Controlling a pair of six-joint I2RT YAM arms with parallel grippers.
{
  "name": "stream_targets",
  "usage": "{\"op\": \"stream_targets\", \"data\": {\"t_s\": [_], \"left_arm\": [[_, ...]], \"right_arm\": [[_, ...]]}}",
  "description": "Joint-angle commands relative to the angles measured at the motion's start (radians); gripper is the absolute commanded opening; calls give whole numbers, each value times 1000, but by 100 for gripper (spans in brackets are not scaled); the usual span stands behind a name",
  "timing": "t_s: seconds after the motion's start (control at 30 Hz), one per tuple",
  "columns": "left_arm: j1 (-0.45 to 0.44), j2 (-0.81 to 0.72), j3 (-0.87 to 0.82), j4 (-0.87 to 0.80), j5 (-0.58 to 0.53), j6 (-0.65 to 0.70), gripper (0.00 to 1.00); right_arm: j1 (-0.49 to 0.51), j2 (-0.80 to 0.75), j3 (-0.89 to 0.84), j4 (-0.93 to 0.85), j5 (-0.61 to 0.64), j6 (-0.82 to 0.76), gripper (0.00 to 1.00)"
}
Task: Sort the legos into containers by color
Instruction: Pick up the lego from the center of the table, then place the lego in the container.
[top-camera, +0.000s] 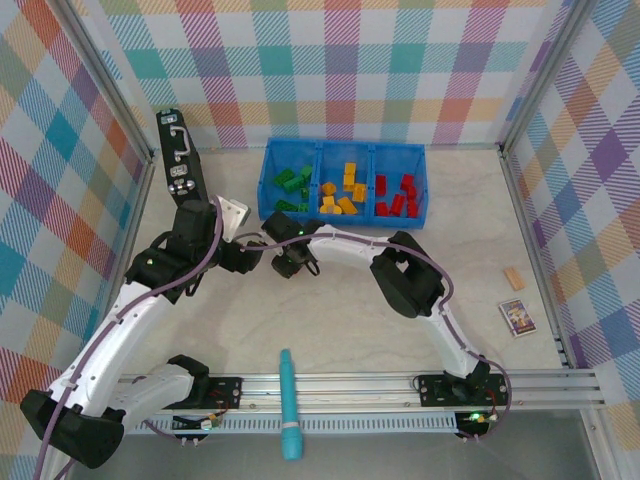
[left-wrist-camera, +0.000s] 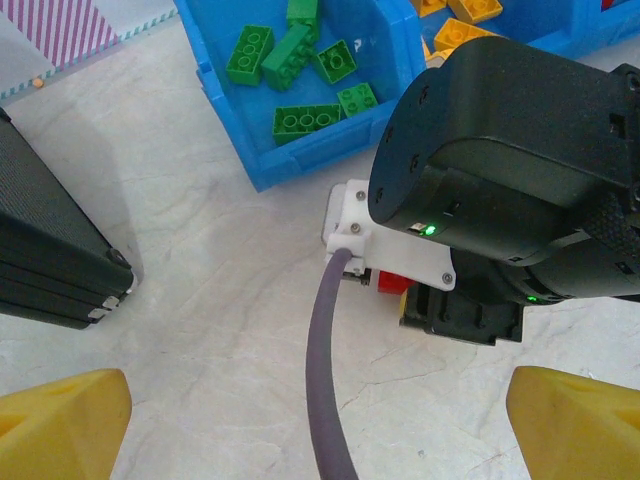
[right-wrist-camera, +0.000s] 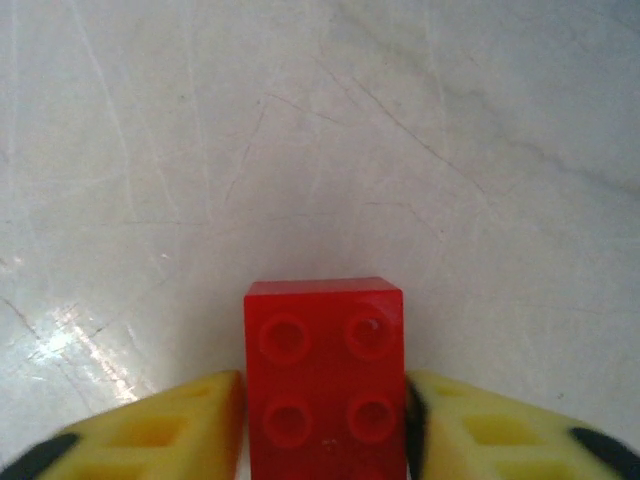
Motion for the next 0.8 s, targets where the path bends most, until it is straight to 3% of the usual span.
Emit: {"op": "stream_targets", "data": {"t_s": [0.0, 0.3, 0.5, 0.77], "left_arm": [[-3, -4, 17, 27, 16, 10, 96], [-2, 32, 23, 31, 13, 14, 96], [-3, 22, 28, 59, 6, 27, 96], [-4, 32, 4, 63, 35, 30, 96]], "right_arm": [[-21, 27, -31, -24, 14, 9, 34], [-98, -64, -169, -4, -11, 34, 23], [-161, -198, -309, 0, 8, 22, 22], [-212, -308, -312, -25, 22, -17, 22]]}}
